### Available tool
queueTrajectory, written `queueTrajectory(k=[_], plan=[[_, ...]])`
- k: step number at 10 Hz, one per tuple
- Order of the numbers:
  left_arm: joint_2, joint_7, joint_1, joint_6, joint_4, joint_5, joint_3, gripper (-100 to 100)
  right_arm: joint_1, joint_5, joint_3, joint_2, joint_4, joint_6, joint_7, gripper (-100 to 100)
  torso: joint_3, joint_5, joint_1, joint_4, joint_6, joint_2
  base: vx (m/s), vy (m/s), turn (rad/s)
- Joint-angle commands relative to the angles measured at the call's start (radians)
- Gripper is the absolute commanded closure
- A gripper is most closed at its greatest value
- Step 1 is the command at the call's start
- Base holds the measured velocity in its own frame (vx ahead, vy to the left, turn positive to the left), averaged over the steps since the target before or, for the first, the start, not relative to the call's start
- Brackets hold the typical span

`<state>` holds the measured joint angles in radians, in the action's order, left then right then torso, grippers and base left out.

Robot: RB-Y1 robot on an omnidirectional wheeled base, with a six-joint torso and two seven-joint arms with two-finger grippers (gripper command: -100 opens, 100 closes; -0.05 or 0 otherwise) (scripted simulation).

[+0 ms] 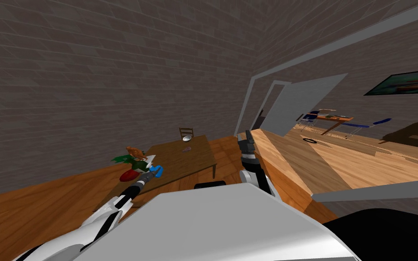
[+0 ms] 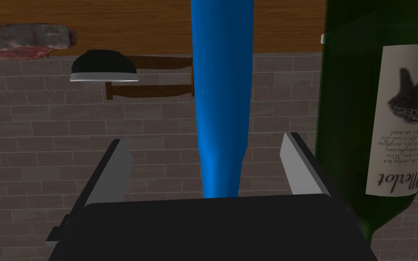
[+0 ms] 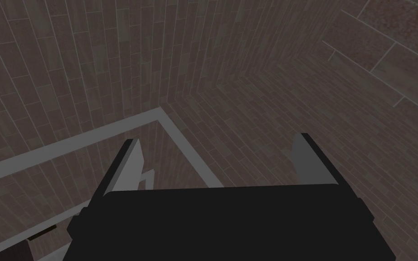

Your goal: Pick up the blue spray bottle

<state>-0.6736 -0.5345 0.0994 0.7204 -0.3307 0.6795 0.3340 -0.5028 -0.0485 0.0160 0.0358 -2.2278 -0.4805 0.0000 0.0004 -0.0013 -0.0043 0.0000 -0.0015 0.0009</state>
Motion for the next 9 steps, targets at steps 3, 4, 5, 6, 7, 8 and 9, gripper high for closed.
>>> queueTrajectory(k=[3,4,5,6,7,8,9], plan=[[-0.004,0.003,0.006,0.021,0.051,0.002,0.011,-100,0.000,0.000,0.000,0.000,0.000,0.000,0.000,0,0.000,0.001,0.004,0.000,0.000,0.001,0.000,-0.005,0.010],[-0.003,0.013,-0.003,0.012,0.028,0.004,0.009,-100,0.000,0.000,0.000,0.000,0.000,0.000,0.000,0,0.000,0.001,0.005,0.000,0.000,0.001,0.000,0.000,0.000],[-0.003,0.011,-0.002,0.014,0.031,0.003,0.009,100,0.000,0.000,0.000,0.000,0.000,0.000,0.000,0,0.000,0.001,0.005,0.000,0.000,0.000,0.000,0.000,0.000],[-0.003,0.011,-0.002,0.014,0.031,0.003,0.009,100,0.000,0.000,0.000,0.000,0.000,0.000,0.000,0,0.000,0.001,0.005,0.000,0.000,0.000,0.000,0.000,0.000],[-0.003,0.011,-0.002,0.013,0.031,0.003,0.009,100,0.000,0.000,0.000,0.000,0.000,0.000,0.000,0,0.000,0.002,0.005,0.000,0.000,0.000,0.000,0.000,0.000],[-0.003,0.011,-0.002,0.013,0.030,0.004,0.009,100,0.000,0.000,0.000,0.000,0.000,0.000,0.000,0,0.000,0.001,0.005,0.000,0.000,0.000,0.000,0.000,0.000],[-0.003,0.011,-0.002,0.013,0.031,0.004,0.009,100,0.000,0.000,0.000,0.000,0.000,0.000,0.000,0,0.000,0.001,0.005,0.000,0.000,0.000,0.000,0.000,0.000]])
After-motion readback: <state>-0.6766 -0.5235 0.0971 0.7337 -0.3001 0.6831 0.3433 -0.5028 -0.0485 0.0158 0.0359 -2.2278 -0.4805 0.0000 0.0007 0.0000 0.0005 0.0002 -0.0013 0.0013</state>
